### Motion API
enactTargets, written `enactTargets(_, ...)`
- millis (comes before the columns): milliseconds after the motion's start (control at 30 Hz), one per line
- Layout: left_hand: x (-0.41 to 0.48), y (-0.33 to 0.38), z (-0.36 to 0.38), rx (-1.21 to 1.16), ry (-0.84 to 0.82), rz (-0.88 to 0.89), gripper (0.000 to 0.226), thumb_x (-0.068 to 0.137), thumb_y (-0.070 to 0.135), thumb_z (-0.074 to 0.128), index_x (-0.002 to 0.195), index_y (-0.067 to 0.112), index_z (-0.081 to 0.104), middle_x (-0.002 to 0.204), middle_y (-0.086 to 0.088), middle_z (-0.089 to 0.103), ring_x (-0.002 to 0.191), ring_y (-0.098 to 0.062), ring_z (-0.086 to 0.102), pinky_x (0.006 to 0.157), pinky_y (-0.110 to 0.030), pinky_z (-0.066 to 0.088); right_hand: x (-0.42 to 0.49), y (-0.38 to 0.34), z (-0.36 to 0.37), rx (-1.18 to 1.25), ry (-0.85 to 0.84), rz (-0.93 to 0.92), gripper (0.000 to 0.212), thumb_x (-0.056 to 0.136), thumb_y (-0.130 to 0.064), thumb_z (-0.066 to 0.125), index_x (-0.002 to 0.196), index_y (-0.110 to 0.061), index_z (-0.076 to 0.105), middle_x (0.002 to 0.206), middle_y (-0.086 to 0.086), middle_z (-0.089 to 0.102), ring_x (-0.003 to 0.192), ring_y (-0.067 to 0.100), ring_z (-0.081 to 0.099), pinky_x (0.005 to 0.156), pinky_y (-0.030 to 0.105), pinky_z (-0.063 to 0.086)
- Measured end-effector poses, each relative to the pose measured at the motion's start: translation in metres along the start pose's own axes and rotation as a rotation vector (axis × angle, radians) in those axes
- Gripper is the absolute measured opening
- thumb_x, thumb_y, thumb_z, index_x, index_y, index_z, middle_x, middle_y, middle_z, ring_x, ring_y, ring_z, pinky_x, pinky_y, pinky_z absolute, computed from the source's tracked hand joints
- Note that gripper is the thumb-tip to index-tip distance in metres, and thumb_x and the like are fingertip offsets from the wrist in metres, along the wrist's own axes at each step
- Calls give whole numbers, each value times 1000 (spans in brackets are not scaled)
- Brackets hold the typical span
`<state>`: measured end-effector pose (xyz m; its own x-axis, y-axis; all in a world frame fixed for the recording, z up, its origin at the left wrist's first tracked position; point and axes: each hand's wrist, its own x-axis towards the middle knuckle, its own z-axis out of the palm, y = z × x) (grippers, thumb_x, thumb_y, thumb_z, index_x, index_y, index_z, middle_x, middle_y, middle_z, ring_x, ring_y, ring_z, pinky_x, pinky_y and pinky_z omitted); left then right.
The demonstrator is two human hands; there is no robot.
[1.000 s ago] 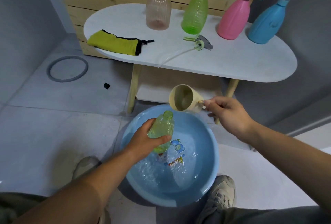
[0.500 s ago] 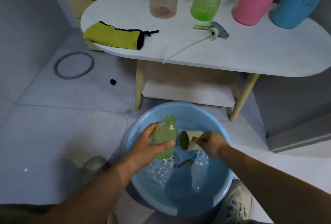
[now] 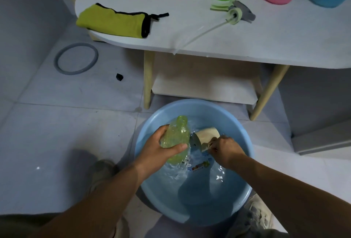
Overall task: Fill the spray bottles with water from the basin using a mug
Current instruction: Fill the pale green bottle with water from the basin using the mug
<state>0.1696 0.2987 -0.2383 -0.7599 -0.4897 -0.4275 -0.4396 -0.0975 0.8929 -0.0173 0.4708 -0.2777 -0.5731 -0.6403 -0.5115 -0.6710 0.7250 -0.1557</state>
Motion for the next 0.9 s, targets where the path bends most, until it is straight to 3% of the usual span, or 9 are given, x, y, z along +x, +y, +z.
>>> enactTargets(167,0,0,-2,-18,0,8,69,63,56,88,125,37,64,116,13,74,108,-7,71,95,-33,58,1,-2,0,114,-22,36,31,95,-35,52,106,-12,71,110,13,62,104,30,60,89,32,50)
enactTargets(267,-2,2,-3,-39,3,21,66,64,53,88,124,35,65,114,13,74,105,-6,71,92,-31,58,3,2,-4,448,-20,122,25,95,-33,61,85,-15,74,82,2,67,73,15,62,66,22,51)
enactTargets(333,-2,4,-3,-50,6,27,65,65,51,88,124,34,65,114,13,75,105,-5,72,91,-30,58,1,4,-7,683,-8,171,22,92,-32,68,75,-19,72,64,-9,59,57,5,52,51,12,41)
enactTargets(400,-3,6,-4,-53,15,30,66,64,51,88,124,35,65,114,14,74,105,-4,71,92,-30,58,-2,7,-10,897,-10,199,21,90,-26,73,75,-12,74,60,-6,57,58,9,50,58,15,43)
enactTargets(500,-5,9,-5,-47,27,37,62,67,48,88,124,36,65,113,15,74,104,-3,71,92,-30,59,-10,11,-18,1146,-64,160,22,89,-21,74,76,-3,74,67,3,57,69,18,48,74,31,46)
enactTargets(667,-9,15,-4,-47,33,60,53,75,37,90,122,36,65,111,16,75,102,-3,72,93,-33,59,-23,17,-45,1292,-63,82,19,89,-19,72,86,0,77,81,10,68,82,21,61,90,30,55)
enactTargets(733,-11,19,-3,-57,35,70,52,75,35,90,121,35,66,111,15,75,102,-5,72,93,-34,58,-30,18,-60,1286,-43,38,17,89,-19,71,80,-7,79,81,9,71,84,19,64,89,30,58)
enactTargets(800,-15,24,-1,-56,37,85,49,75,33,90,118,33,67,108,15,76,100,-5,72,91,-31,59,-40,18,-77,1284,-30,-13,21,89,-19,70,71,-11,79,77,6,70,79,14,64,78,22,57)
enactTargets(900,-19,30,0,-46,48,122,44,77,26,90,115,30,68,105,17,75,96,-1,71,82,-18,56,-58,18,-101,1305,-2,-59,22,88,-20,69,70,-9,77,76,9,69,76,13,65,73,18,55)
